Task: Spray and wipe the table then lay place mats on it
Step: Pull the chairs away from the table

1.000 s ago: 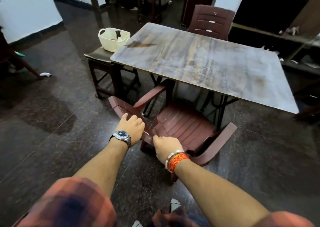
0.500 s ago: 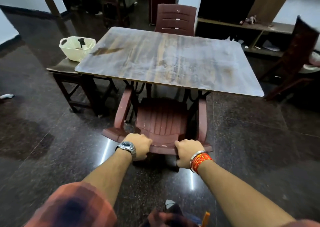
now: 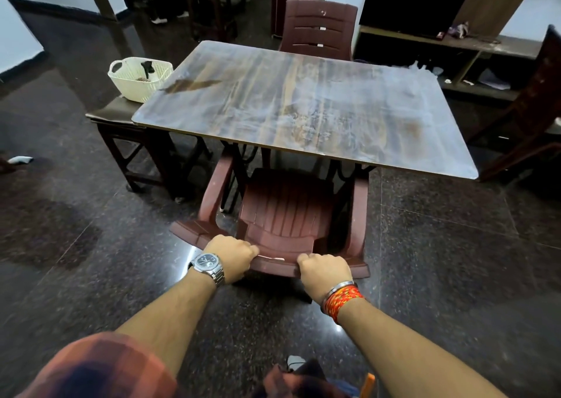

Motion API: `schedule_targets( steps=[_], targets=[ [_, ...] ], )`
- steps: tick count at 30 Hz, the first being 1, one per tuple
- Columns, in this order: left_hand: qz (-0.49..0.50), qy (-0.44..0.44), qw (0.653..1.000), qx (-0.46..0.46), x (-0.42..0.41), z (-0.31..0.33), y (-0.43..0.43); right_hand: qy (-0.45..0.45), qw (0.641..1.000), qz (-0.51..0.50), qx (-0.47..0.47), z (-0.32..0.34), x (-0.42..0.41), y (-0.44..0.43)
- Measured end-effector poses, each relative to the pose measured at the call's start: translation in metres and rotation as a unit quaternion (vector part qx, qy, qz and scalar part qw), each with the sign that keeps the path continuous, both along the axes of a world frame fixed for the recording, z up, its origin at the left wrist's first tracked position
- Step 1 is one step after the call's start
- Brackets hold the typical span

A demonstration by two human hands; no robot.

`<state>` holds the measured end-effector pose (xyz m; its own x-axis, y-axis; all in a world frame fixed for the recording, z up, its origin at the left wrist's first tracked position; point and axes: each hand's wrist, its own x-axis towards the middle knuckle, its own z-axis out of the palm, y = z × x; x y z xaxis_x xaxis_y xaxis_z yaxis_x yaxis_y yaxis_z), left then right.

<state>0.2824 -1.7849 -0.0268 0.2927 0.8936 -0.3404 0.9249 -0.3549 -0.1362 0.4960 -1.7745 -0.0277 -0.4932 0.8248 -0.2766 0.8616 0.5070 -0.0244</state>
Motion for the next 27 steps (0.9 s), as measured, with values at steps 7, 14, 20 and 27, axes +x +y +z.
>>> schedule_targets(
  steps=[7, 14, 20, 27],
  targets=[
    [0.024, -0.008, 1.0, 0.006, 0.005, -0.003, 0.04, 0.001, 1.0, 0.006, 0.018, -0.004, 0.001, 0.046],
    [0.034, 0.0, 0.999, 0.021, 0.016, -0.004, 0.083, -0.014, 0.999, 0.025, 0.027, 0.002, 0.012, 0.092],
    [0.039, -0.002, 0.999, 0.013, 0.015, -0.004, 0.081, -0.021, 0.999, 0.04, 0.026, 0.002, 0.012, 0.092],
    [0.05, 0.0, 0.999, 0.012, 0.021, -0.004, 0.069, -0.028, 0.999, 0.034, 0.021, -0.003, 0.016, 0.085]
  ],
)
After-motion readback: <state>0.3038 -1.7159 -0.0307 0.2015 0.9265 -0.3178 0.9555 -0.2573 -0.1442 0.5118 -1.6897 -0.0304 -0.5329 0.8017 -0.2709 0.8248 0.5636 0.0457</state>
